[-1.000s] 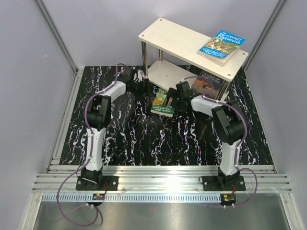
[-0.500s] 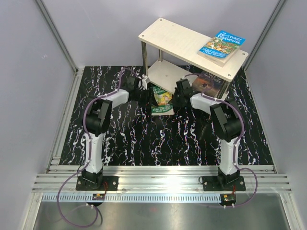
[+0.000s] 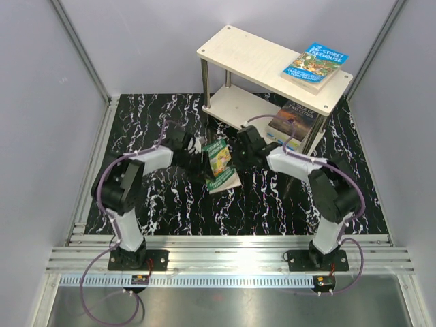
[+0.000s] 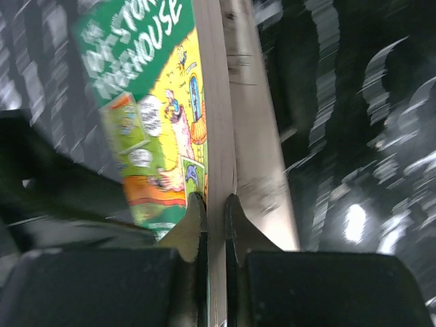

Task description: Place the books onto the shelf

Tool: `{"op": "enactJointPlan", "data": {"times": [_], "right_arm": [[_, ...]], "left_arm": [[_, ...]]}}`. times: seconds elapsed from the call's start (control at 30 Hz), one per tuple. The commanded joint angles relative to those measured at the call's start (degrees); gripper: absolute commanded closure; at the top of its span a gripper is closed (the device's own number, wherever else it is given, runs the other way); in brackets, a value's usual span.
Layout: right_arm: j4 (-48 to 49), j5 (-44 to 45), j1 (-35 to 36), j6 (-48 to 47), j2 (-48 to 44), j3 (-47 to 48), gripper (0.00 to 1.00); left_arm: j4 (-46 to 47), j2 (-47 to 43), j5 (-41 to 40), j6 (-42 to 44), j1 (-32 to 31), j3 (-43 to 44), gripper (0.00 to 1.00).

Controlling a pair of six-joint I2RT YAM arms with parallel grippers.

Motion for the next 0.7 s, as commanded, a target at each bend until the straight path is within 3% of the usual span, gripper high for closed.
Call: {"op": "enactJointPlan", "data": {"times": [0.0, 0.17, 0.3, 0.4, 0.43, 0.53, 0.67], "right_arm": [[1.02, -6.2, 6.2, 2.04, -8.14, 1.7, 1.0], [-3.2, -3.74, 8.14, 0.11, -15.79, 6.09, 1.0], [-6.1, -0.94, 8.14, -1.65, -20.37, 11.19, 1.0], [-8.83, 0.91, 8.23, -3.41, -23.18, 16.09, 1.0], [-9.88, 1.27, 8.23, -4.2, -23.97, 17.6, 1.0], [-13.12, 2.41, 8.23, -7.19, -24.24, 25.59, 1.0], [-15.77, 6.36, 8.23, -12.1, -23.63, 38.05, 1.0]], "left_arm": [[-3.44, -10.17, 3.47, -3.9, -3.25, -2.25, 0.45], [-8.71, -21.08, -1.19, -6.19, -3.25, -0.06, 0.44], [-13.99, -26.26, -6.19, -6.98, -3.07, 7.14, 0.4], [-18.82, -30.04, -11.03, -7.07, -2.2, 12.84, 0.29], [-21.35, -32.23, -13.82, -7.16, -2.11, 14.17, 0.19], [-25.32, -37.06, -19.54, -7.51, -1.4, 17.51, 0.01], [-27.18, -44.7, -25.09, -9.87, -1.4, 15.43, 0.01]]}}
